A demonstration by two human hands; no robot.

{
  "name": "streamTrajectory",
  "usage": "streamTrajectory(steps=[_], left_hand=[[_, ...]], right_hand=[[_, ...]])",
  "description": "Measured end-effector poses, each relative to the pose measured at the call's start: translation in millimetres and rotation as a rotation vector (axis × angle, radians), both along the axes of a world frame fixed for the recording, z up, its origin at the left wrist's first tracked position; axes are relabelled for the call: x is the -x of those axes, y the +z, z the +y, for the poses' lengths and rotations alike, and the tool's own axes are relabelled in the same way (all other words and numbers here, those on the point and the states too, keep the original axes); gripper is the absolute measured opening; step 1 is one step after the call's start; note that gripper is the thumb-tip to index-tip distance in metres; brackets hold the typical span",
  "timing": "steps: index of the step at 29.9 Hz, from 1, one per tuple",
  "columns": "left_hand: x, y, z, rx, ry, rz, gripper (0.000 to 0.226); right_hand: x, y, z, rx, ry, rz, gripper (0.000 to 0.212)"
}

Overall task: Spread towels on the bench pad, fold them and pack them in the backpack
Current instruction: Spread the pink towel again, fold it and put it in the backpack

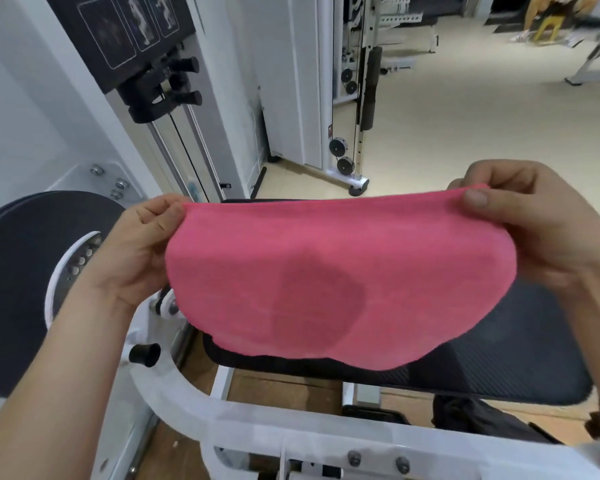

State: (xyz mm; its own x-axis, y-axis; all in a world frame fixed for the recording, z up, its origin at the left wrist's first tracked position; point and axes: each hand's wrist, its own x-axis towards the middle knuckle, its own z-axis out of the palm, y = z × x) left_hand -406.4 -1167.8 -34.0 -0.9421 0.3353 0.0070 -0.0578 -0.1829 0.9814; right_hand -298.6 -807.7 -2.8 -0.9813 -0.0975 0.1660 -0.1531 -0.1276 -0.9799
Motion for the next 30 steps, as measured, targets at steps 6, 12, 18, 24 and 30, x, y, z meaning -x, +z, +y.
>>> streamTrajectory(steps=[6, 12, 18, 24, 30], left_hand=[[40, -45, 47, 0.446, 0.186, 0.008, 0.017], [97, -89, 96, 0.616, 0.287, 0.1, 0.01], [136, -103, 121, 0.812, 0.389, 0.286, 0.015], [86, -112, 107, 0.815, 0.512, 0.35, 0.015], [-51, -187, 56, 1.006, 0.451, 0.113, 0.014]], right_hand=[[24, -40, 23, -0.589, -0.377, -0.137, 0.028], [72, -98, 43, -0.989, -0.621, -0.156, 0.02], [110, -122, 56, -1.108, -0.726, -0.098, 0.014], [100, -139, 43, -1.176, -0.849, -0.005, 0.04], [22, -162, 4, -0.93, -0.829, -0.215, 0.037]])
